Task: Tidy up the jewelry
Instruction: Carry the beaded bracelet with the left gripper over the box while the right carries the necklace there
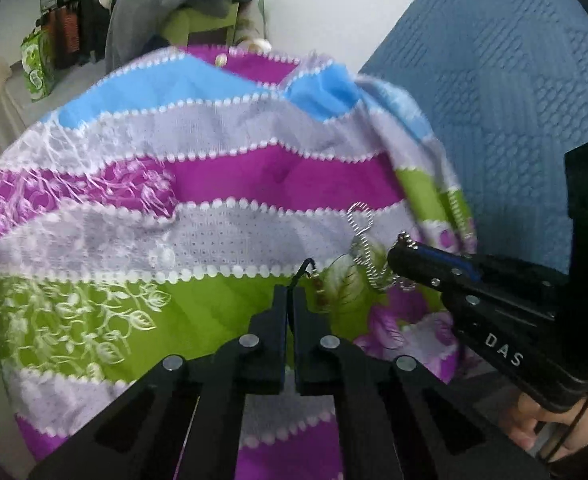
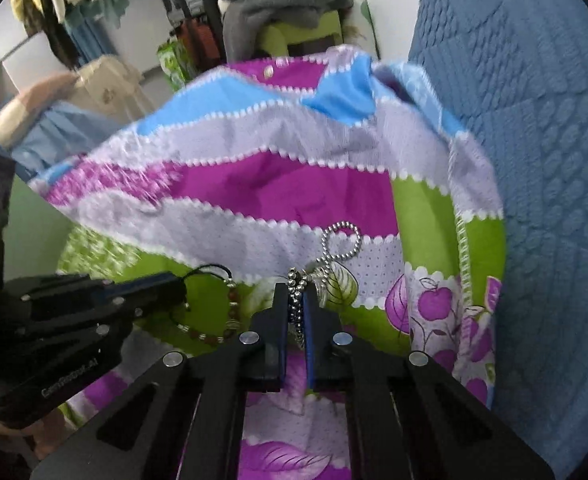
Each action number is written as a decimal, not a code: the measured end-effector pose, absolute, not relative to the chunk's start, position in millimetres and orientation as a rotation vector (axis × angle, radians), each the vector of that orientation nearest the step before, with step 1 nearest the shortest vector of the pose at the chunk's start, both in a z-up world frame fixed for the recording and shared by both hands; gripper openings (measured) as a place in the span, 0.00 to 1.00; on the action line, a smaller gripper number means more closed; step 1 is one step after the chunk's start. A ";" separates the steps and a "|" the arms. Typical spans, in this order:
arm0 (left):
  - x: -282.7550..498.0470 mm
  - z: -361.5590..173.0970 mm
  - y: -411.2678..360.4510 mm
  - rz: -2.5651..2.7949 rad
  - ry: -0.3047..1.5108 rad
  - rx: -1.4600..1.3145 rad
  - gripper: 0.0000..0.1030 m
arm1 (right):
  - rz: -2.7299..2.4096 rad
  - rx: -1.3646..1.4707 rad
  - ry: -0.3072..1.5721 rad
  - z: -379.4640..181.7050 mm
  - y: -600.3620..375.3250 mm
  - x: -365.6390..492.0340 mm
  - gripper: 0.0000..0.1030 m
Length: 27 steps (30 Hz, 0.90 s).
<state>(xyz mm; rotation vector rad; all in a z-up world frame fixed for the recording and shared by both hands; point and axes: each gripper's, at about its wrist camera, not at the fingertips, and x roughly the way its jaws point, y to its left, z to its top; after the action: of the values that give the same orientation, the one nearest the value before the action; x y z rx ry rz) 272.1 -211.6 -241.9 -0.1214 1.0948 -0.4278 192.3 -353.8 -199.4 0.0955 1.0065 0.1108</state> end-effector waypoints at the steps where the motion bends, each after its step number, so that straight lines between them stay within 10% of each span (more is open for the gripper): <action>1: 270.1 -235.0 -208.6 -0.431 1.088 -0.130 0.00 | 0.114 0.106 0.996 -193.9 -354.6 190.4 0.04; 27: 208.0 13.7 -46.9 -0.333 0.805 -0.185 0.00 | 0.290 0.070 0.730 29.1 -208.1 162.5 0.04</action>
<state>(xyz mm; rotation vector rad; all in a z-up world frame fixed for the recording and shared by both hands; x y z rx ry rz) 208.0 -46.9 13.7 -0.1851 0.8047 -0.3327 162.5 -208.1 29.1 0.0698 0.7301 0.2900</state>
